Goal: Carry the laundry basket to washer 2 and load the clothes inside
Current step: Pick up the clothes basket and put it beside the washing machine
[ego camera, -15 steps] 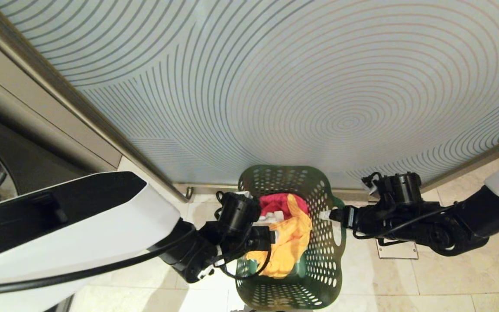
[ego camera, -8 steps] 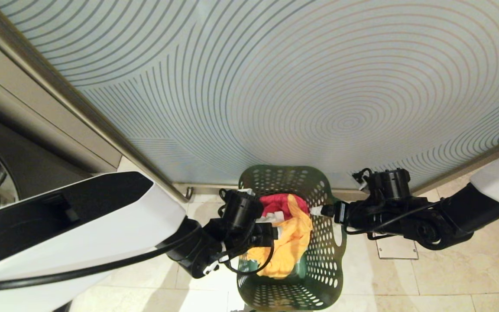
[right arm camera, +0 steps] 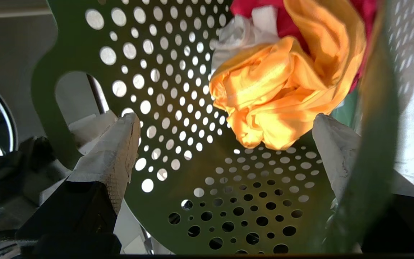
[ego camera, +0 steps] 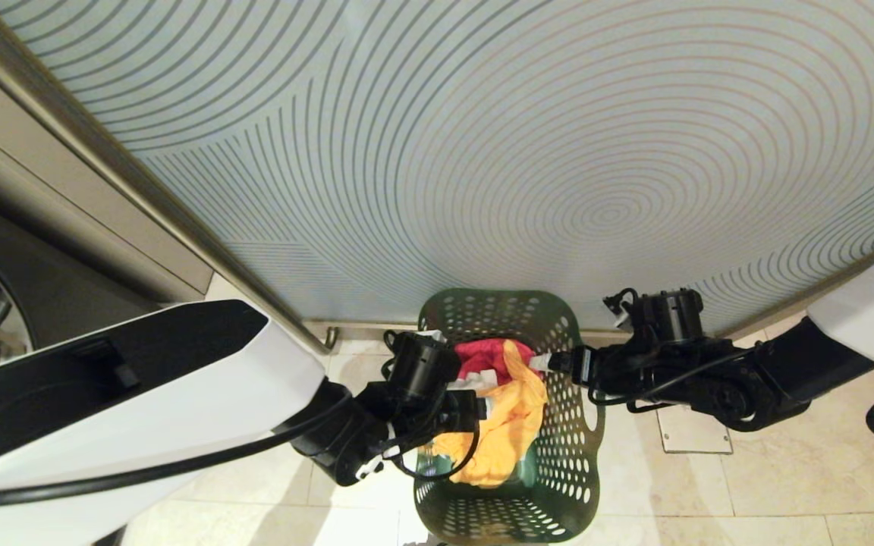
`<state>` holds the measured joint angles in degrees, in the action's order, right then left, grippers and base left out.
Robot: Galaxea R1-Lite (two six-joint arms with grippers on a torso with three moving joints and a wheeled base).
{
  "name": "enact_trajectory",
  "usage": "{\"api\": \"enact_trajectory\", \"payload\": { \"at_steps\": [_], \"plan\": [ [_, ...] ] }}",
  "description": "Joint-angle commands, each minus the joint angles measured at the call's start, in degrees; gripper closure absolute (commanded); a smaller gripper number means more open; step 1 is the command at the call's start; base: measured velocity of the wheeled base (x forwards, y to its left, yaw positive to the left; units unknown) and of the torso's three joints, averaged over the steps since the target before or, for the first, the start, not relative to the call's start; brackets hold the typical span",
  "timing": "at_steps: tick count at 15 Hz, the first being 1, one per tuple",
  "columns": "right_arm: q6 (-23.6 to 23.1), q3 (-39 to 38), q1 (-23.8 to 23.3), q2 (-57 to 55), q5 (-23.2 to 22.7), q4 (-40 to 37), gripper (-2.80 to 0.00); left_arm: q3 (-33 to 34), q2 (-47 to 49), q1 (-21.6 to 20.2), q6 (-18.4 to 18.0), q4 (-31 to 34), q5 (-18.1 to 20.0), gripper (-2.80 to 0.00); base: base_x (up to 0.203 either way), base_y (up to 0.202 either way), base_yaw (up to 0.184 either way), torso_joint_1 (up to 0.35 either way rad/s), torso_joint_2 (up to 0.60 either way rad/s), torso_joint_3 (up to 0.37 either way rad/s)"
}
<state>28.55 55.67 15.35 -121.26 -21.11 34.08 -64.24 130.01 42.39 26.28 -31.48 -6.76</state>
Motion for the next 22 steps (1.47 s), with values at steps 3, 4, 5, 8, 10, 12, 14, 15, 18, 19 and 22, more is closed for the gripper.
{"api": "enact_trajectory", "payload": {
  "at_steps": [3,4,5,8,10,12,14,15,18,19,22],
  "plan": [
    [0.1,-0.2,0.1,-4.1,0.0,4.7,-2.8,-3.1,0.6,-0.1,2.3,1.2,1.1,-2.8,0.0,0.0,0.0,0.0,0.0,0.0],
    [0.2,-0.6,0.3,-4.6,0.0,6.0,-2.8,-4.9,1.3,-0.5,3.8,2.2,1.3,-2.8,0.0,0.0,0.0,0.0,0.0,0.0],
    [0.2,-0.6,0.6,-4.6,0.0,6.0,-2.8,-6.3,1.9,-0.9,4.4,2.8,1.3,-2.8,0.0,0.0,0.0,0.0,0.0,0.0],
    [0.2,-0.2,0.9,-5.5,0.0,6.1,-2.8,-7.6,3.2,-1.4,4.6,4.0,1.4,-2.8,0.0,0.0,0.0,0.0,0.0,0.0],
    [0.0,0.1,1.0,-6.8,0.0,6.2,-2.8,-7.9,5.1,-1.5,4.7,3.9,1.4,-2.8,0.0,0.0,0.0,0.0,0.0,0.0],
    [-0.2,0.1,1.3,-7.2,0.0,6.3,-2.8,-8.0,5.3,-1.5,4.7,3.9,1.4,-2.8,0.0,0.0,0.0,0.0,0.0,0.0],
    [-0.2,0.2,1.7,-7.1,0.3,6.3,0.0,-8.2,5.3,-1.5,4.7,3.8,1.4,0.0,0.0,0.0,0.0,0.0,0.0,0.0],
    [-0.3,0.3,1.8,-7.1,0.4,6.2,0.0,-8.4,5.3,-1.5,4.7,3.8,1.4,0.0,0.0,0.0,0.0,0.0,0.0,0.0],
    [-0.3,0.1,1.8,-7.1,0.5,6.2,0.0,-8.7,5.3,-1.5,4.7,3.8,1.3,0.0,0.0,0.0,0.0,0.0,0.0,0.0],
    [-0.3,0.1,1.8,-7.1,0.5,6.2,0.0,-8.6,5.3,-1.5,4.7,3.8,1.3,0.0,0.0,0.0,0.0,0.0,0.0,0.0],
    [-0.2,0.0,1.9,-6.9,0.5,6.2,0.0,-8.7,4.9,-1.5,4.7,3.8,1.3,0.0,0.0,0.0,0.0,0.0,0.0,0.0]
  ]
}}
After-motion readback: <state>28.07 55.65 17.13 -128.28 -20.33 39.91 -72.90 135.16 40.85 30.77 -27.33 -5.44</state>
